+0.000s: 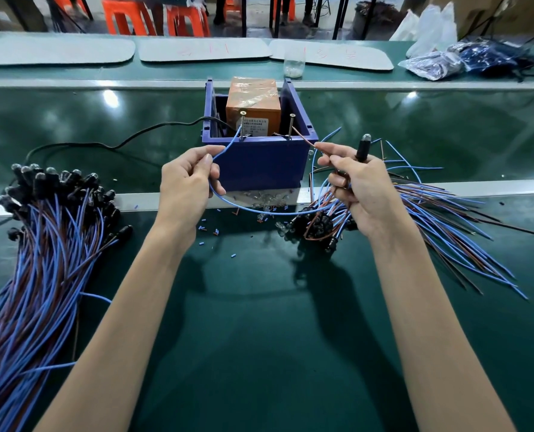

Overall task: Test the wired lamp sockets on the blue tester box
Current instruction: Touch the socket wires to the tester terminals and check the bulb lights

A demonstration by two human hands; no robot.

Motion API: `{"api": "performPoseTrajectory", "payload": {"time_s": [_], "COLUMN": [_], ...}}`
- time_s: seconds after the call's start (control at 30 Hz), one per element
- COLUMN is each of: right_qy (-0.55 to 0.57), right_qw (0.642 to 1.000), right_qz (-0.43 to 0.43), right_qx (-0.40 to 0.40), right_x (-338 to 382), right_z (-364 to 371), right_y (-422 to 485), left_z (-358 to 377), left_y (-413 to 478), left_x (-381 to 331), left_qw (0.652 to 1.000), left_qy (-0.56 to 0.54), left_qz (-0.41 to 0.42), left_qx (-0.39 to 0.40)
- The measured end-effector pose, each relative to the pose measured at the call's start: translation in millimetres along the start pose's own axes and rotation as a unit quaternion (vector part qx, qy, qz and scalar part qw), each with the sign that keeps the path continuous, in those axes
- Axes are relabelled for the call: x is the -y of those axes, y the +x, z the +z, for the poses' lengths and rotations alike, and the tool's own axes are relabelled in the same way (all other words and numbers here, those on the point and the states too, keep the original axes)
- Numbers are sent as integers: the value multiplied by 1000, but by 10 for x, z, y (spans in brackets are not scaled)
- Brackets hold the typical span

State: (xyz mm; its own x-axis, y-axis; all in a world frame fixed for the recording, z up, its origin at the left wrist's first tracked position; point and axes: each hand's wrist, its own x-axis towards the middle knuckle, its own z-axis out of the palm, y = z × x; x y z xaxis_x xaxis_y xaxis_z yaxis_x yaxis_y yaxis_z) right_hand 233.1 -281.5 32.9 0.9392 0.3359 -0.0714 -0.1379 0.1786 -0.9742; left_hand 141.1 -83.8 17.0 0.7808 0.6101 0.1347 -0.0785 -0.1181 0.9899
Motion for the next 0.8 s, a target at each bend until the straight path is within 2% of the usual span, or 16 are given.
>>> {"api": "performPoseTrajectory", "payload": {"time_s": [0.8], "right_qy": [-15], "right_qw": [1000], "right_qz": [7], "right_qx": [0], "right_x": [-9], "right_z": [40], "right_y": [-13], "left_z": [14], "left_y": [-53], "left_x": [-18], "left_qw": [998], "left_qy": [25], "left_qz": [-9], "left_qx": [56]}}
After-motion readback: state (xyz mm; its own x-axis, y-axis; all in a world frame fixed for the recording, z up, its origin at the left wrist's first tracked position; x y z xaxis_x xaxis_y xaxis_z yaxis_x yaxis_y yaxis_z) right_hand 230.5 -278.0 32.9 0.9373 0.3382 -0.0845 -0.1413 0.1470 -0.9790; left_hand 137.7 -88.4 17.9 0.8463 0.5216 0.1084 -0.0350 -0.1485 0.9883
